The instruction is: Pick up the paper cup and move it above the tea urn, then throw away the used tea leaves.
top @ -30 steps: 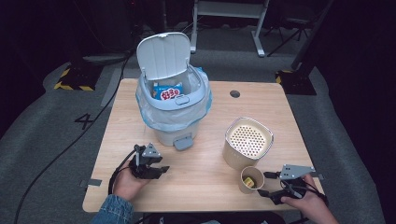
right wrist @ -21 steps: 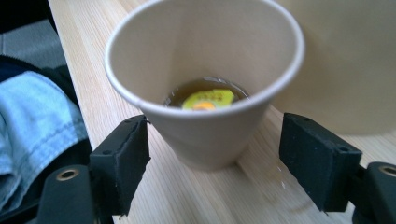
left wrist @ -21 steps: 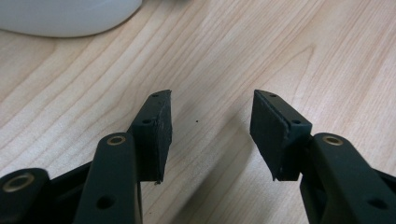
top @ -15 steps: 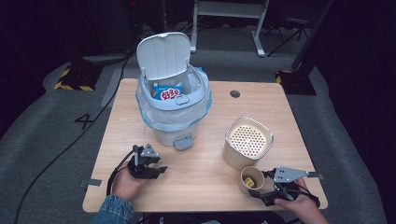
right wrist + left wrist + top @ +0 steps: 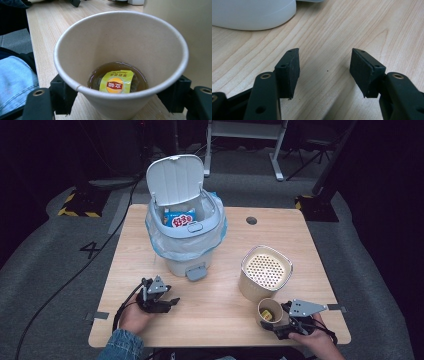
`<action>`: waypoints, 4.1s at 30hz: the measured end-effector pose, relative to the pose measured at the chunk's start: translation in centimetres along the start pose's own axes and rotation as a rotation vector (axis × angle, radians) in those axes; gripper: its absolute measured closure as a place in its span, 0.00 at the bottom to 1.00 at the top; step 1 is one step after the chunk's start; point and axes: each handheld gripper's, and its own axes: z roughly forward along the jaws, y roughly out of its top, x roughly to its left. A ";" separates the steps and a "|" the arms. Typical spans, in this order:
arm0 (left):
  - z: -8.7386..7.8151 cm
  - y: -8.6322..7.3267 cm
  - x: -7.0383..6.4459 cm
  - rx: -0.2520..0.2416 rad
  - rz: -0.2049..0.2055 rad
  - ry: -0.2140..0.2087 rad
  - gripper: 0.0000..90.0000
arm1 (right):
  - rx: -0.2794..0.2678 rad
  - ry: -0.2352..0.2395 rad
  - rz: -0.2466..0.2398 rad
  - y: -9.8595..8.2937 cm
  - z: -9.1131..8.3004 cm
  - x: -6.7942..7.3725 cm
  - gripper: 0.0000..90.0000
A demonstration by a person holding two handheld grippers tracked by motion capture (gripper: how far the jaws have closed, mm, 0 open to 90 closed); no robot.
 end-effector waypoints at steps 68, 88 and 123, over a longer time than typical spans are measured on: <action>0.2 0.2 0.3 0.005 -0.041 0.046 0.39 | -0.150 -0.154 -0.113 15.5 -8.4 -7.8 0.35; 0.2 0.2 0.3 0.005 -0.041 0.048 0.39 | -0.099 -0.223 -0.129 16.4 -5.7 -11.9 0.35; 0.2 0.1 0.2 0.005 -0.052 0.048 0.39 | 0.105 -0.422 -0.635 16.5 -4.2 -11.1 0.37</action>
